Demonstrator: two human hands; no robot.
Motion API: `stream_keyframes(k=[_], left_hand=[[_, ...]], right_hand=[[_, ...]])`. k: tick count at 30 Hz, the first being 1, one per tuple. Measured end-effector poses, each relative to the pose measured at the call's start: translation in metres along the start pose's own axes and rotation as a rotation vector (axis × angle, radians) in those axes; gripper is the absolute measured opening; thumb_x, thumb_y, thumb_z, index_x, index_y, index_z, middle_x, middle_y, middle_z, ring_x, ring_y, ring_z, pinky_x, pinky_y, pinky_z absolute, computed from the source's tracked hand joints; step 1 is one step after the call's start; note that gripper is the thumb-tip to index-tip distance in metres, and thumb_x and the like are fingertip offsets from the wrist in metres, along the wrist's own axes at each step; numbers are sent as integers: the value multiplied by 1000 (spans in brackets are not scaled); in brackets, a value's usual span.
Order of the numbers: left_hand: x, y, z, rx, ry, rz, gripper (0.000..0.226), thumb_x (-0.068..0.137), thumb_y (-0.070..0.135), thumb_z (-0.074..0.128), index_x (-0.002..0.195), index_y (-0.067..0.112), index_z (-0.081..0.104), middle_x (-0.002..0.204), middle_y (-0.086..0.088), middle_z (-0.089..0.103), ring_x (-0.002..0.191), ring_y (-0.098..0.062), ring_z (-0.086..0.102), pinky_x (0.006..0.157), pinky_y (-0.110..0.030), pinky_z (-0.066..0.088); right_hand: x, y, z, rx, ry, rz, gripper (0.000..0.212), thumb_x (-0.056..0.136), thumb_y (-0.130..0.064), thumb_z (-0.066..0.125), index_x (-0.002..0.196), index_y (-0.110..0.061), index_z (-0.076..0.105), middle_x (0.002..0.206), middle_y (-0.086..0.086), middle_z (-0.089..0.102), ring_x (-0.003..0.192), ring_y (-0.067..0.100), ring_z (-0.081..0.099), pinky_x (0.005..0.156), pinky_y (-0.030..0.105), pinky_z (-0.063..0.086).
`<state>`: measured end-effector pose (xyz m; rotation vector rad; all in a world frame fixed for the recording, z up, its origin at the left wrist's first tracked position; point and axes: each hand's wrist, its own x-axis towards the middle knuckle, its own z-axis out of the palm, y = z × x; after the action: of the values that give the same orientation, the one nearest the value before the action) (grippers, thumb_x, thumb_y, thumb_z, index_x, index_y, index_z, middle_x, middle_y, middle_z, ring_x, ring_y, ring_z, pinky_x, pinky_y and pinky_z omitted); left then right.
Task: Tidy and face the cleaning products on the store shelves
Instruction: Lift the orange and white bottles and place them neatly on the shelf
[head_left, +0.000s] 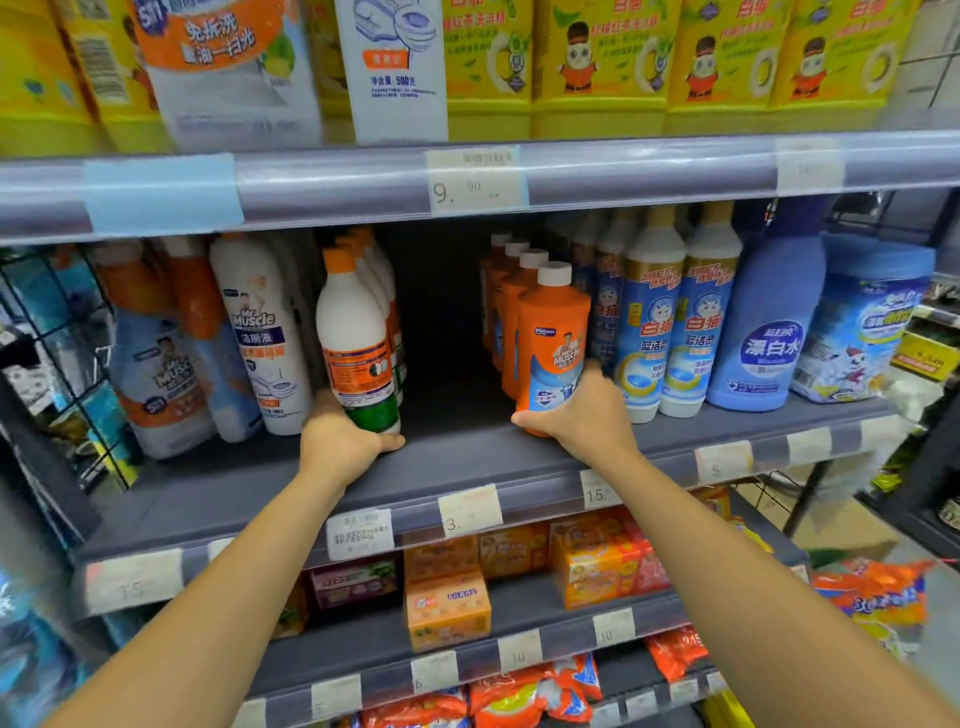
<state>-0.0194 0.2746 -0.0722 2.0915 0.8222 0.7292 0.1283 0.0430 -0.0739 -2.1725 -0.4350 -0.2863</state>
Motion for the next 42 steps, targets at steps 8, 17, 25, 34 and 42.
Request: stream_keyframes(k=[8, 17, 25, 34, 42], left_hand=[[-15, 19, -12, -49, -97, -79, 63, 63, 19, 91, 119, 8, 62, 116, -9, 69, 105, -28, 65, 93, -41, 52], [-75, 58, -43, 54, -245, -159, 30, 78, 27, 80, 102, 12, 68, 93, -8, 67, 84, -20, 62, 73, -31, 49], [-149, 121, -68, 649, -532, 57, 66, 85, 43, 70, 139, 14, 48, 143, -3, 48, 126, -22, 49, 98, -32, 42], [-212, 184, -118, 868, -535, 137, 74, 84, 53, 68, 142, 13, 46, 145, -1, 48, 127, -22, 50, 98, -31, 42], [-236, 219, -168, 938, -492, 80, 61, 81, 53, 70, 128, 16, 57, 129, 1, 55, 114, -22, 54, 88, -32, 43]], right_hand=[[-6, -7, -9, -42, -137, 48, 90, 52, -57, 85, 120, -11, 49, 118, 7, 64, 107, 26, 61, 84, 38, 52], [-30, -31, -60, -309, -418, -103, 26, 77, -26, 67, 99, -13, 63, 104, 10, 68, 81, 24, 59, 62, 25, 44], [-90, -78, -131, -502, -704, -490, 51, 84, -37, 67, 123, -6, 56, 111, 9, 62, 106, 28, 58, 78, 33, 48], [-134, -133, -192, -509, -768, -681, 55, 83, -36, 66, 126, -3, 57, 129, 15, 57, 115, 31, 57, 97, 46, 49], [-146, -168, -227, -477, -764, -748, 58, 83, -38, 70, 125, 0, 58, 129, 17, 58, 116, 31, 57, 98, 45, 47]])
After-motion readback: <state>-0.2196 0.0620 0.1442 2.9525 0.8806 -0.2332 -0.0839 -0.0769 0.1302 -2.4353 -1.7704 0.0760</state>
